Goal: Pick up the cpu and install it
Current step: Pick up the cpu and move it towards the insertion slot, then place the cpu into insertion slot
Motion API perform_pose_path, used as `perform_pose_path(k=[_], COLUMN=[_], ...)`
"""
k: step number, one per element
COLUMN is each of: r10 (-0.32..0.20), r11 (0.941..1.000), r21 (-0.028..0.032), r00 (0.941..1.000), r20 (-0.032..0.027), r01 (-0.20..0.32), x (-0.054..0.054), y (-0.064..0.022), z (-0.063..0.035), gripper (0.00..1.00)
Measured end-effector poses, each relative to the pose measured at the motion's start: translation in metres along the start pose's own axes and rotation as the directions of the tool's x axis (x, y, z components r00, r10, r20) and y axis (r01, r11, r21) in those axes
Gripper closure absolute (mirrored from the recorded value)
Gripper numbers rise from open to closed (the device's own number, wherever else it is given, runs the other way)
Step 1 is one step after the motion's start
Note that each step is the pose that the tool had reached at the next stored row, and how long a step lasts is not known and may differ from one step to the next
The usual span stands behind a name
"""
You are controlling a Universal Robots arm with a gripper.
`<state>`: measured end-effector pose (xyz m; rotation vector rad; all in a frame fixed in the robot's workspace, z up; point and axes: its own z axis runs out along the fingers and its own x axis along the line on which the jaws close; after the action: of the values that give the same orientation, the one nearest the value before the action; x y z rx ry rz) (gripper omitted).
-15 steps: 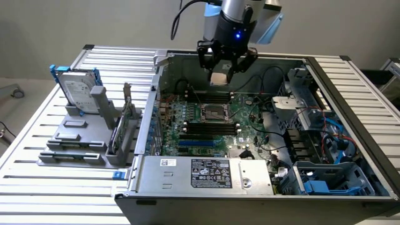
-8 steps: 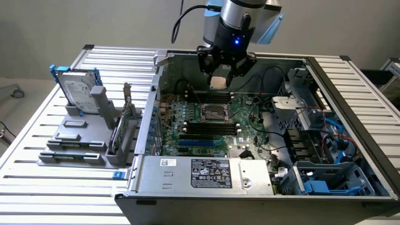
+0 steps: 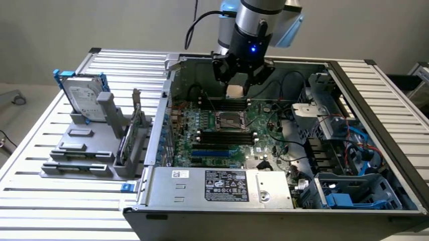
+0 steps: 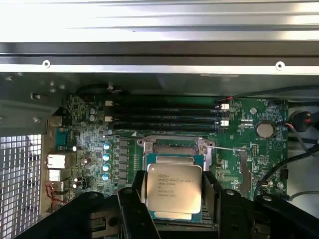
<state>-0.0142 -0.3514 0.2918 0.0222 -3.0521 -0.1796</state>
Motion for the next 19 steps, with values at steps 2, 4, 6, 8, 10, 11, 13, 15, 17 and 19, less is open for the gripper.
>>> perform_pose_path(k=[2,4,6,8,10,11,13,15,17,19], r10=[0.0,0.0,0.0,0.0,0.0,0.0,0.0,0.0,0.0,0.006], r11=[1.0,1.0,1.0,1.0,1.0,1.0,1.0,1.0,1.0,1.0], r21=[0.0002,0.0015,0.0019,0.0022,0.0026,0.0027,0.003,0.0031,0.003,0.0026], r00=[1.0,1.0,1.0,1.0,1.0,1.0,1.0,1.0,1.0,1.0], r20=[0.0,0.0,0.0001,0.0,0.0,0.0,0.0,0.0,0.0,0.0007], r01=[0.0,0.0,0.0,0.0,0.0,0.0,0.0,0.0,0.0,-0.006], x=[0.0,0.0,0.0,0.0,0.0,0.0,0.0,0.0,0.0,0.0], y=[0.0,0.0,0.0,0.0,0.0,0.0,0.0,0.0,0.0,0.0001], z=[0.0001,0.0001,0.0001,0.0001,0.0001,0.0001,0.0001,0.0001,0.0001,0.0001], gripper=[0.45,0.45,0.45,0.45,0.45,0.45,0.45,0.45,0.45,0.45])
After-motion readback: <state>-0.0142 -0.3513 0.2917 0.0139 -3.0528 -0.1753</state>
